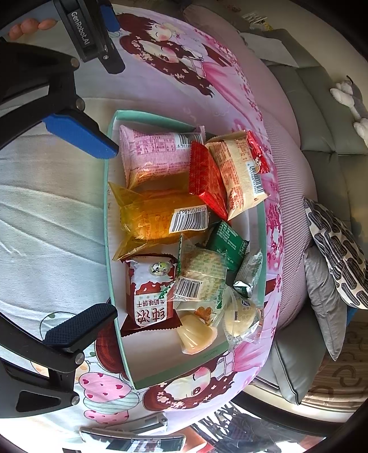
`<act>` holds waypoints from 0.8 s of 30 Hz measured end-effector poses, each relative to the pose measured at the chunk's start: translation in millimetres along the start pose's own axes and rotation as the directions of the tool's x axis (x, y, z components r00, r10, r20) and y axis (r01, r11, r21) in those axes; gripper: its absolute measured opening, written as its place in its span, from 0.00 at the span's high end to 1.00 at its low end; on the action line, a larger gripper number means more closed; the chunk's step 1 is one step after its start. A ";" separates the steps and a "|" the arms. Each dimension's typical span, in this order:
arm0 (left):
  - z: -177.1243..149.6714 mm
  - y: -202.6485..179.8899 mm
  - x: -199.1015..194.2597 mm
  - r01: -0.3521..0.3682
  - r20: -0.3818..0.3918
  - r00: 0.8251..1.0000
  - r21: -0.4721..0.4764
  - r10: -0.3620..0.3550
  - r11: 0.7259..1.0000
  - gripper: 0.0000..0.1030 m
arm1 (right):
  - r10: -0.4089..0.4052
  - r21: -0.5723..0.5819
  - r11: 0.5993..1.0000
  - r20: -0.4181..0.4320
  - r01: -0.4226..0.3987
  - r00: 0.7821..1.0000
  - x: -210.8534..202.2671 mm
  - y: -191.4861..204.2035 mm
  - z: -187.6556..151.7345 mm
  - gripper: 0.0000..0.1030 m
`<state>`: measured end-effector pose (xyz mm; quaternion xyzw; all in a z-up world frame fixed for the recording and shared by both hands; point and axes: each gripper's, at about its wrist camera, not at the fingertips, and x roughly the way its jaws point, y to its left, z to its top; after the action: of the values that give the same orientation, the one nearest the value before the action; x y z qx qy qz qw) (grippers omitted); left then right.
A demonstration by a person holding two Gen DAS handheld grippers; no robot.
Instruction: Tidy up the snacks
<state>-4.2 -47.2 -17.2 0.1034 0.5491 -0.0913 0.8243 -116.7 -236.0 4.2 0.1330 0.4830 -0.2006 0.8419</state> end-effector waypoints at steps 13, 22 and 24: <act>0.0 0.0 -0.7 -0.002 0.004 1.000 0.007 0.002 1.000 0.00 | -0.002 -0.002 1.000 -0.005 0.002 1.000 1.5 -0.5 -0.7 0.00; 1.3 -0.1 -9.5 -0.015 0.060 0.998 0.013 0.014 1.000 0.00 | -0.002 -0.004 1.000 -0.007 0.002 1.000 1.8 0.0 -0.7 0.00; 1.5 -1.3 -11.1 -0.008 0.066 0.998 0.018 0.007 1.000 0.00 | -0.002 -0.006 1.000 -0.008 0.002 1.000 2.2 0.1 -0.9 0.00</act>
<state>-7.4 -48.4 -6.4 0.1101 0.5204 -0.0966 0.8413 -116.3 -236.0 1.9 0.1309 0.4870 -0.1995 0.8402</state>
